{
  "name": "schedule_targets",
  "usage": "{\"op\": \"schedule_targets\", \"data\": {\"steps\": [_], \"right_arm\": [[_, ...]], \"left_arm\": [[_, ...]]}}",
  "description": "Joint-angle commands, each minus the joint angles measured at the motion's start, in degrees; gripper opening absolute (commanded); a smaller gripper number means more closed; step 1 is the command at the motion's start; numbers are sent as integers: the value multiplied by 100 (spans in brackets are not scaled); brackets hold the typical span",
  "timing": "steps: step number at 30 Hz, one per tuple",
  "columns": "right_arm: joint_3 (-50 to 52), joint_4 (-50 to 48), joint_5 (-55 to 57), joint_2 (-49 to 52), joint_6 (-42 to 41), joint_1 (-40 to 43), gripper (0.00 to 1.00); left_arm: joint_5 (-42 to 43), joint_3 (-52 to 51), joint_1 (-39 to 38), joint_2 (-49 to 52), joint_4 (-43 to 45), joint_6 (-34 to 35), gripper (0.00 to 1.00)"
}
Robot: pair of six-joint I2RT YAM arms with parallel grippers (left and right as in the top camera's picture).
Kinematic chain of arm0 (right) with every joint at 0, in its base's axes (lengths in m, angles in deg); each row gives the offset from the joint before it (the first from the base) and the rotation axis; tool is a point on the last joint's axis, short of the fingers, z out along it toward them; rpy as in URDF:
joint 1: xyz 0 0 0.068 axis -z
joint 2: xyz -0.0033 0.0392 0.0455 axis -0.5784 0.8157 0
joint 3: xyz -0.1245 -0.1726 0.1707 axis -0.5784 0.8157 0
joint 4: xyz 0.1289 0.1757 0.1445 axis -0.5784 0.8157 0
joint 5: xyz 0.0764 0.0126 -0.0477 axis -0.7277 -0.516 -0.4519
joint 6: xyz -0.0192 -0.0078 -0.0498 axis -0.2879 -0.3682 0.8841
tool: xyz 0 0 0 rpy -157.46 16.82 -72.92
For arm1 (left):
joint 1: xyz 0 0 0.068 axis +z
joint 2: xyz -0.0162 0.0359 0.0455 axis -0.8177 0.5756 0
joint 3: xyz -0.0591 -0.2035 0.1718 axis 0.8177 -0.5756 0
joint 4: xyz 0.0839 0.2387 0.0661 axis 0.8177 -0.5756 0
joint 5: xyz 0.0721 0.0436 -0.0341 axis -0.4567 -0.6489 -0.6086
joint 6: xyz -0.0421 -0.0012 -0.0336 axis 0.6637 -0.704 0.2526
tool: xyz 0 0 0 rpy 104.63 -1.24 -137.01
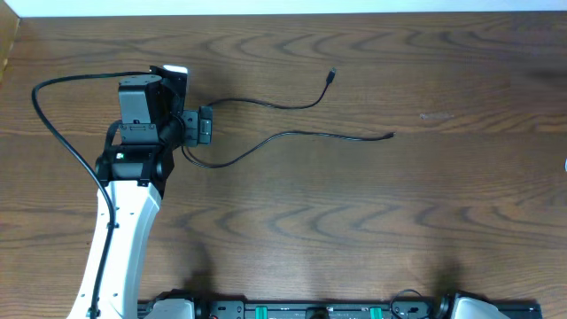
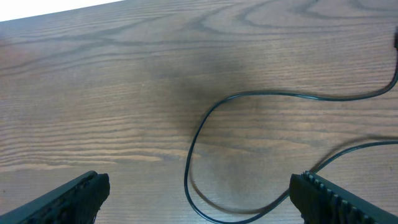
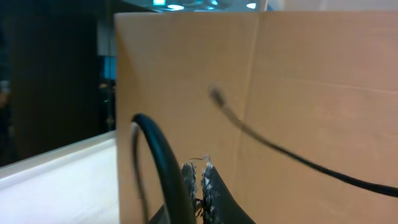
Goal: Untangle cables
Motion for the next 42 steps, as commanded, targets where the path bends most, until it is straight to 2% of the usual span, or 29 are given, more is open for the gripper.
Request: {"op": "schedule_targets", "data": {"steps": [1, 5, 15, 19, 26, 30, 31, 32, 33, 34, 35, 39, 42], "right_arm": [[-74, 118, -553, 142, -116, 223, 1], [-74, 555, -693, 588, -170, 361, 1], [-74, 1252, -737, 2437, -173, 953, 1], [-74, 1633, -820, 3021, -671, 1416, 1], [-74, 2173, -1810, 3694, -1410, 2562, 1], [-74, 2461, -3005, 4006, -1460, 3211, 1], [-74, 2527, -3381, 4092, -1475, 3355, 6], [-74, 2618, -3823, 4183, -1473, 3508, 22], [-74, 2699, -4194, 4262, -1473, 3626, 47], [-74, 2769, -4540, 4336, -1471, 3731, 82], [-74, 2830, -4846, 4395, -1471, 3821, 99], [-74, 2946, -5987, 4496, -1471, 4009, 99], [-79, 2999, -6443, 4411, -1596, 3991, 99]], "left_arm": [[212, 83, -20, 11, -22, 31, 98], [280, 83, -20, 11, -37, 28, 98], [278, 83, -17, 11, -227, 24, 98], [278, 83, -17, 11, -343, 17, 98], [280, 83, -20, 11, -341, 26, 98], [280, 83, -20, 11, -341, 26, 98], [280, 83, -20, 11, -341, 26, 99], [278, 83, -20, 9, -339, 26, 100], [280, 83, -20, 11, -337, 26, 100], [280, 83, -20, 11, -334, 26, 100], [280, 83, -20, 11, -334, 26, 100], [280, 83, -20, 11, -341, 26, 100], [280, 83, -20, 11, -339, 26, 100]]}}
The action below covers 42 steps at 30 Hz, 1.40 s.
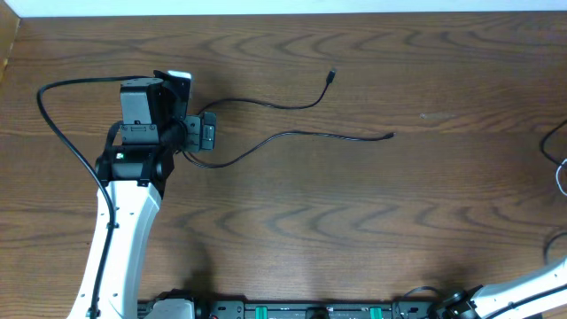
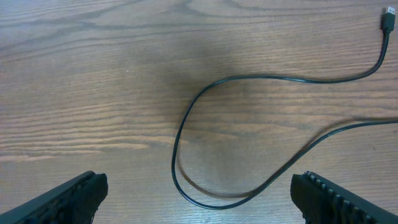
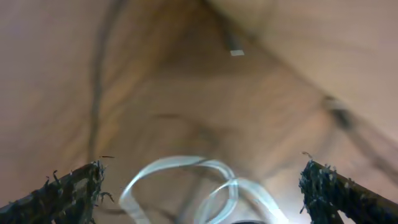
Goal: Untangle cables
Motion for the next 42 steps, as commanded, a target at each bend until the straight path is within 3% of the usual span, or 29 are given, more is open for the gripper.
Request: {"op": "schedule_targets", "data": {"steps": [1, 8, 13, 19, 24, 30, 32, 35, 42], "right_arm": [[-55, 46, -1276, -192, -238, -87, 99], [-275, 144, -2896, -850, -1019, -461, 99], [-378, -267, -3206, -1443, -2098, -870, 99], [-382, -501, -1582, -1561, -2643, -1204, 99], [-378, 778, -632, -1294, -2197, -1373, 99], [-146, 2457, 1331, -997, -2461, -1416, 99], [72, 2673, 1460, -957, -2621, -1403, 99], [562, 2693, 798, -957, -2739, -1388, 99], [1891, 2474, -1064, -957, -5589, -1375, 99]], "left_arm": [[35, 83, -20, 11, -17, 26, 100], [35, 83, -17, 11, -17, 26, 100], [35, 83, -20, 11, -20, 26, 100], [35, 83, -20, 11, -37, 26, 100], [35, 83, -17, 11, -59, 26, 100], [35, 83, -17, 11, -57, 26, 100], [35, 83, -17, 11, -55, 26, 100], [35, 83, -20, 11, -55, 26, 100], [35, 83, -20, 11, -55, 26, 100]]}}
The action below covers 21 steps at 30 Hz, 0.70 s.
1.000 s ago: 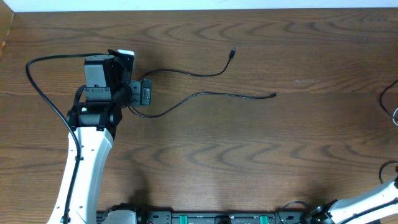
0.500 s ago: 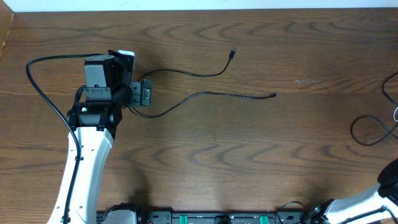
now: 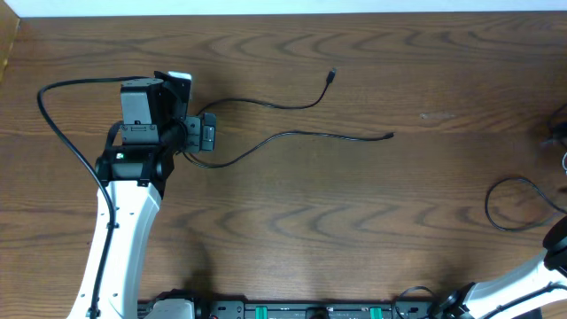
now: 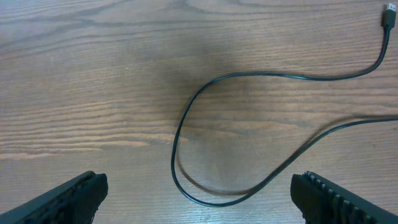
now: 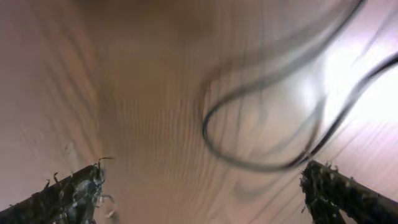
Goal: Untangle cables
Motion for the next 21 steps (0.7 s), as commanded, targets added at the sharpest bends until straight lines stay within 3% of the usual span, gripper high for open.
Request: {"op": "schedule_targets", "data": {"steps": [1, 4, 7, 12, 15, 17, 21], "right_arm": [[535, -94, -1163, 7, -1952, 13, 99], [896, -669, -2339, 4, -2111, -66, 99], [1056, -1580, -3469, 4, -1720, -348, 98], [1056, -2763, -4050, 2, -737, -1241, 99], [1056, -3418, -4039, 2, 555, -1991, 99], [1056, -3613, -3823, 2, 1908, -2570, 99], [1056, -3119, -2098, 2, 4463, -3617, 99]], "left_arm": [[35, 83, -20, 11, -4, 24, 100], [35, 83, -20, 11, -4, 24, 100], [35, 83, -20, 11, -4, 26, 100], [37, 83, -20, 11, -7, 26, 100], [35, 83, -20, 11, -4, 24, 100], [35, 83, -17, 11, -4, 24, 100], [33, 83, -17, 11, -4, 24, 100]]}}
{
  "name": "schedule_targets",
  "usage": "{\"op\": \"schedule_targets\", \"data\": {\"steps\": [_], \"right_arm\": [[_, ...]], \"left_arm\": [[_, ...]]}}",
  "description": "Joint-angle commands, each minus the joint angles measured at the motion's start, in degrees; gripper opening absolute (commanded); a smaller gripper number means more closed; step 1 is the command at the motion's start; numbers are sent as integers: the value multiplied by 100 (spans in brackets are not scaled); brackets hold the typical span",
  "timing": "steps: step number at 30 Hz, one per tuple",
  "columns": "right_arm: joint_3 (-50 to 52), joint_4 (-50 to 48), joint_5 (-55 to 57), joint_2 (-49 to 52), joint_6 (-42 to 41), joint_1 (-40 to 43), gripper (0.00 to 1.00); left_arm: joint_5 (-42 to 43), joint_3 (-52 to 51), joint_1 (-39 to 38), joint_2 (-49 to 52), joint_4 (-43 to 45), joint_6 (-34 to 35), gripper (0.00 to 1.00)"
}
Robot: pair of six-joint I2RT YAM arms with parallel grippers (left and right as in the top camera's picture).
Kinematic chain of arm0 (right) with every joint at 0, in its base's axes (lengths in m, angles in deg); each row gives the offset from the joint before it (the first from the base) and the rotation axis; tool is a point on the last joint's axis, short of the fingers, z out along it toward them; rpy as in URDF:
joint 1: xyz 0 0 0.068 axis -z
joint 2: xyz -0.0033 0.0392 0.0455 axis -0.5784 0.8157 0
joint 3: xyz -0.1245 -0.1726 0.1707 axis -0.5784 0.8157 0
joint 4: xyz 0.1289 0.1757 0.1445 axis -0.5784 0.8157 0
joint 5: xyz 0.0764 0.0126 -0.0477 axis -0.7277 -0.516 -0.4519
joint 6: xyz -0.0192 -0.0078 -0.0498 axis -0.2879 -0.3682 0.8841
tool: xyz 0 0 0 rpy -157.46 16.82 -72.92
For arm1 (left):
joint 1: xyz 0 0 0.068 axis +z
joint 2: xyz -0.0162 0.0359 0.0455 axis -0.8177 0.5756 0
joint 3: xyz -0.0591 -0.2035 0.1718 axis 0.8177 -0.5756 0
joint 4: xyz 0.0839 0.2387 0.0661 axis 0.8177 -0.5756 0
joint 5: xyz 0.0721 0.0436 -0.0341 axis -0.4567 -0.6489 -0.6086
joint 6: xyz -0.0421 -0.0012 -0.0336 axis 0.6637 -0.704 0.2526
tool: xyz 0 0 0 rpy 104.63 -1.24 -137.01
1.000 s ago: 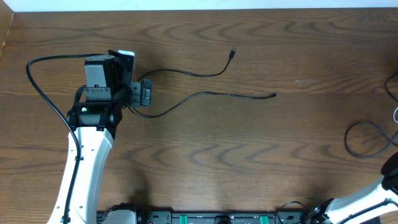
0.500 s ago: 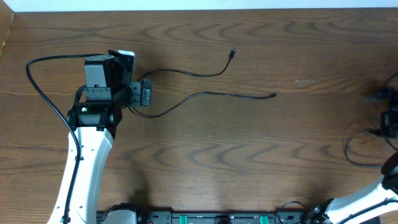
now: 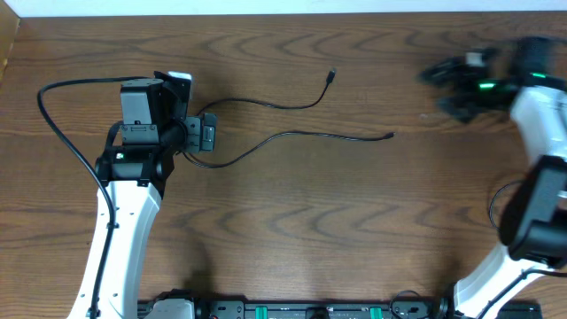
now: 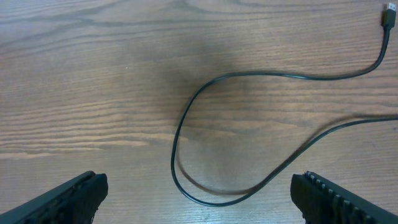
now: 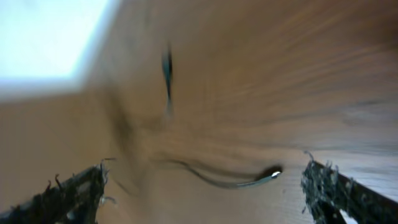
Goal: Untangle cables
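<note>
A thin black cable point(image 3: 266, 142) lies on the table, looped at its left end, with one plug point(image 3: 331, 75) at the back and its other tip point(image 3: 392, 135) mid-table. My left gripper point(image 3: 207, 131) hovers open over the loop point(image 4: 186, 137), the bend lying between its fingers point(image 4: 68, 198) without contact. My right gripper point(image 3: 446, 89) hangs open at the back right, facing left toward the cable ends. Its blurred view shows the tip point(image 5: 270, 174) and the plug point(image 5: 166, 65) ahead of the open gripper point(image 5: 202, 183).
Part of a second black cable loop point(image 3: 493, 206) shows at the right edge, beside the right arm point(image 3: 532, 204). A pale wall strip runs along the table's far edge point(image 3: 283, 7). The arm bases line the near edge.
My right arm has gone from the lower right edge of the table to the back right, its open gripper now facing the cable ends. The left gripper and the cable have not moved.
At first my right arm was outside the overhead view, facing a cardboard box, and the left gripper stood open over the loop. The left then shifted slightly. A second cable appeared at the right edge, then lay there as a loop. Now the right gripper is over the back right.
</note>
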Motion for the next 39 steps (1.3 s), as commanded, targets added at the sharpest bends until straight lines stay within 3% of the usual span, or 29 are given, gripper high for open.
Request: {"op": "schedule_targets", "data": {"steps": [1, 5, 9, 15, 19, 24, 29, 34, 39], "right_arm": [[22, 428, 1917, -7, 3058, -857, 99], [22, 732, 3998, -7, 4385, -1915, 99], [24, 476, 4791, -7, 5051, -2769, 99], [22, -55, 5414, -11, 4647, -3633, 99], [22, -164, 5423, -177, 4000, -4068, 99], [22, -859, 4706, -660, 3860, -4483, 99], [22, -1403, 3993, -647, 4308, -4725, 99], [24, -1224, 3239, -221, 4830, -4848, 99], [24, -1108, 3589, 286, 6356, -4784, 98]], "left_arm": [[33, 83, -17, 11, 2, 26, 100], [33, 83, -17, 11, 42, 20, 100], [28, 81, -17, 22, 127, -264, 100], [-90, 68, -17, 529, 723, -804, 98], [1233, 68, -17, 1338, 658, -1716, 100], [2415, 68, -24, 2122, 627, -1657, 99], [1893, 70, -22, 2149, 857, -1644, 99], [1078, 74, -17, 1451, 1779, -1639, 99], [367, 74, -17, 424, 2852, -1335, 99]]}}
